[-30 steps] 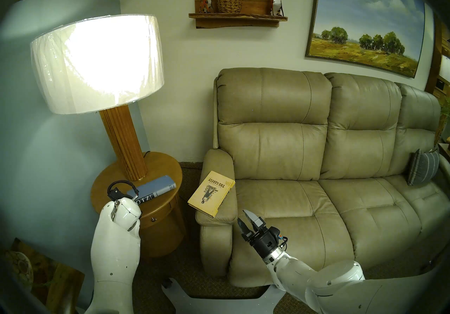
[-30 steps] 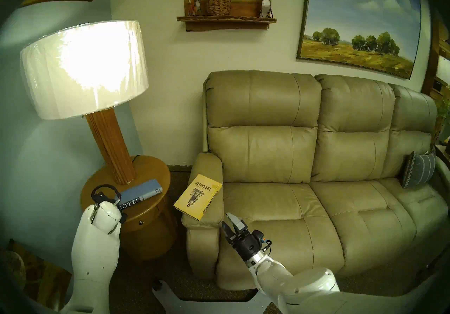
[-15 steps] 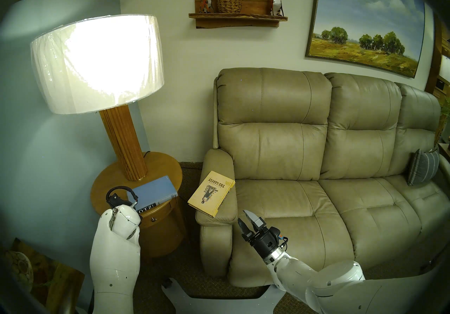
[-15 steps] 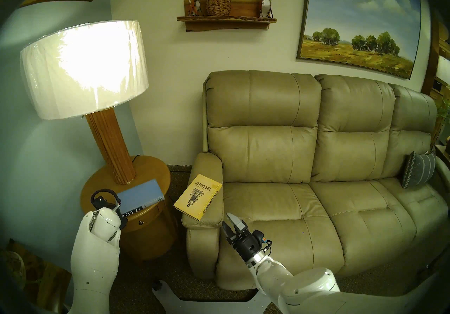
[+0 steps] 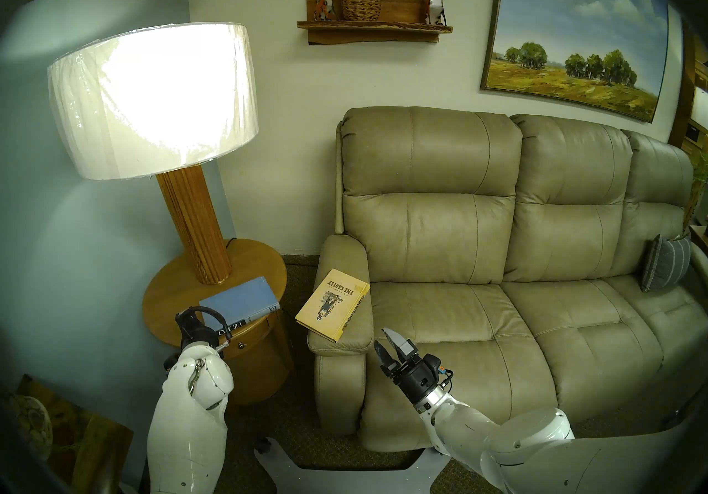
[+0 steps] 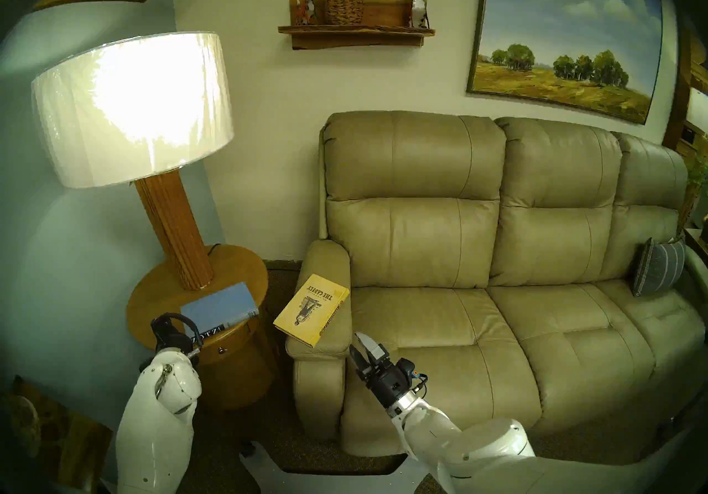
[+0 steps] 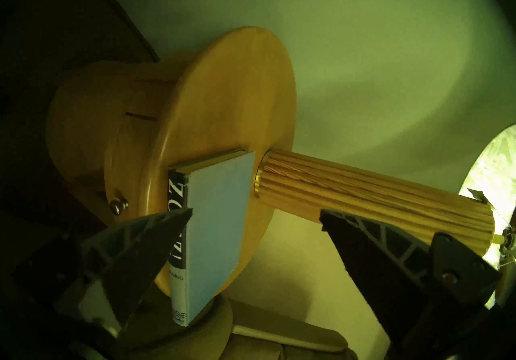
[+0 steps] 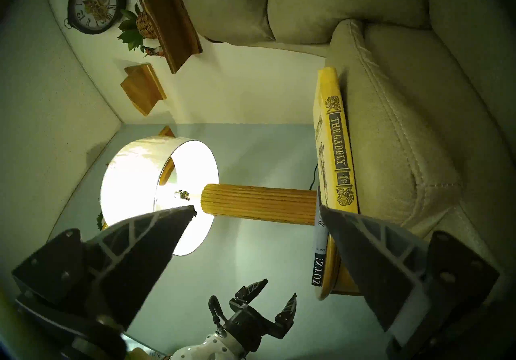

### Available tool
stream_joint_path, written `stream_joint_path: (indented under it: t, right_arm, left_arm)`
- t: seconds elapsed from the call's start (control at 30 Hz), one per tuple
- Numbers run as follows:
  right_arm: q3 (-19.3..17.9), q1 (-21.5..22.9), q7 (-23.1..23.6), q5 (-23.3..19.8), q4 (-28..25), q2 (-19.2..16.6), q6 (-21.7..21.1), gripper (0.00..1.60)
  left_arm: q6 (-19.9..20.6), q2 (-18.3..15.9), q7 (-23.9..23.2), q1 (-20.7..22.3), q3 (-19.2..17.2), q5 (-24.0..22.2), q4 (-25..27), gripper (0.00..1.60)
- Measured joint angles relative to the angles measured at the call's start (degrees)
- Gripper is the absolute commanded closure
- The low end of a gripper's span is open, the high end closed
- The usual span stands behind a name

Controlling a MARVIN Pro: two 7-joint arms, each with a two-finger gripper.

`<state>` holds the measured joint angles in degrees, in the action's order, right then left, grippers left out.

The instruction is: Move books from sofa to side table

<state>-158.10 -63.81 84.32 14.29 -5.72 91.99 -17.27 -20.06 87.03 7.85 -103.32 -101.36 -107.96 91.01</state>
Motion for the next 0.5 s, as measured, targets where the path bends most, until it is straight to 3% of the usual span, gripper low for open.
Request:
stream_joint_path:
  t: [0.17, 0.5]
  right_arm:
    - [0.58, 1.47, -0.67, 0.74, -0.4, 0.24, 0.37, 0.0]
    - [1.97, 4.75, -8.54, 3.06, -1.03, 0.73, -1.66, 0.0]
  left_arm:
    - [2.81, -0.33, -4.52, -2.67, -0.09, 1.35, -0.15, 0.0]
    - [6.71, -0.34, -12.6, -5.36, -0.08, 3.31, -1.9, 0.0]
